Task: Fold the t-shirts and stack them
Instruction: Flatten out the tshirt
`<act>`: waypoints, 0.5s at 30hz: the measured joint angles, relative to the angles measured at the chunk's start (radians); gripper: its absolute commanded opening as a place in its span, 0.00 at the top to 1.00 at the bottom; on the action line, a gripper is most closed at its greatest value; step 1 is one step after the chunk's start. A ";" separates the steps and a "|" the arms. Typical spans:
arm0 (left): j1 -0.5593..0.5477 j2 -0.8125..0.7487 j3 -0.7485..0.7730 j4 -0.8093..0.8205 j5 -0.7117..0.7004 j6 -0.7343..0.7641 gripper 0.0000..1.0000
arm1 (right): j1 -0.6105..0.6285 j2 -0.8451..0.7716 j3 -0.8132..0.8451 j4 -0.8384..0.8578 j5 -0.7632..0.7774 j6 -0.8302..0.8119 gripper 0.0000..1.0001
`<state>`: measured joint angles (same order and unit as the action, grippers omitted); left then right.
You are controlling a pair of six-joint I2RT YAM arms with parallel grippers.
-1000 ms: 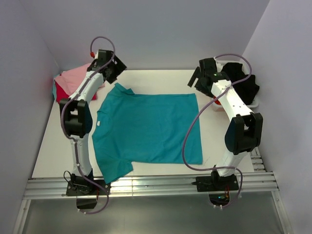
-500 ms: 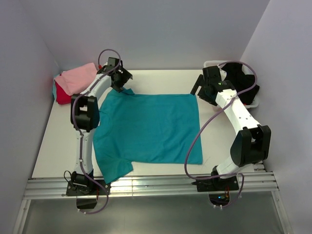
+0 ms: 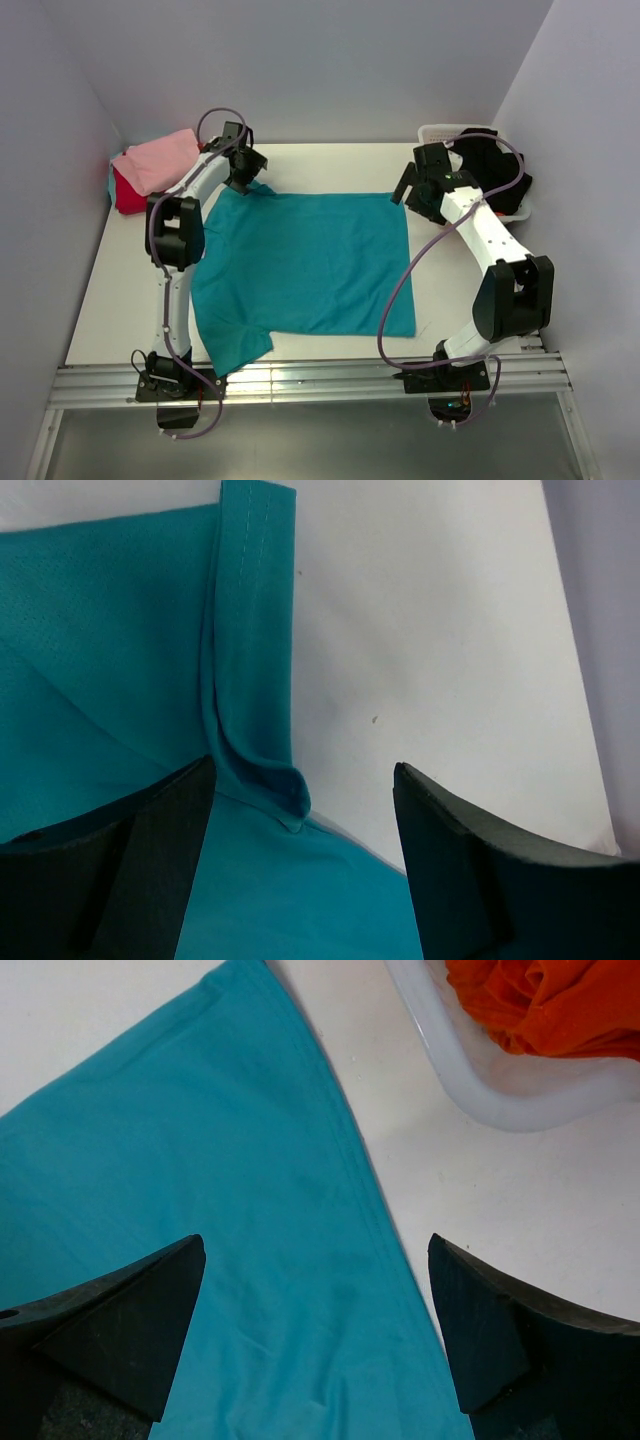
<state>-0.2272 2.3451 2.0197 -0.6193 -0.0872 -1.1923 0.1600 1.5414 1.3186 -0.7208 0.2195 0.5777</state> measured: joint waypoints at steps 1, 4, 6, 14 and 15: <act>-0.001 -0.006 0.000 -0.002 -0.009 -0.003 0.23 | 0.000 0.000 -0.005 0.000 -0.001 0.001 0.01; -0.004 -0.030 -0.005 -0.006 -0.034 -0.006 0.22 | 0.000 0.000 -0.018 0.002 -0.001 0.001 0.01; -0.006 -0.061 -0.027 0.005 -0.046 -0.006 0.22 | 0.000 0.000 -0.019 0.002 -0.001 0.001 0.01; -0.018 -0.096 -0.046 0.012 -0.048 -0.015 0.24 | 0.000 -0.006 -0.042 0.004 0.000 -0.005 0.01; -0.021 -0.096 -0.052 0.012 -0.046 -0.019 0.24 | 0.000 -0.008 -0.046 0.003 0.000 -0.007 0.01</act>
<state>-0.2478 2.2490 1.9675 -0.6071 -0.1333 -1.2110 0.1600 1.5333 1.2724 -0.7177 0.2195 0.5709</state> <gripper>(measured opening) 0.767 0.993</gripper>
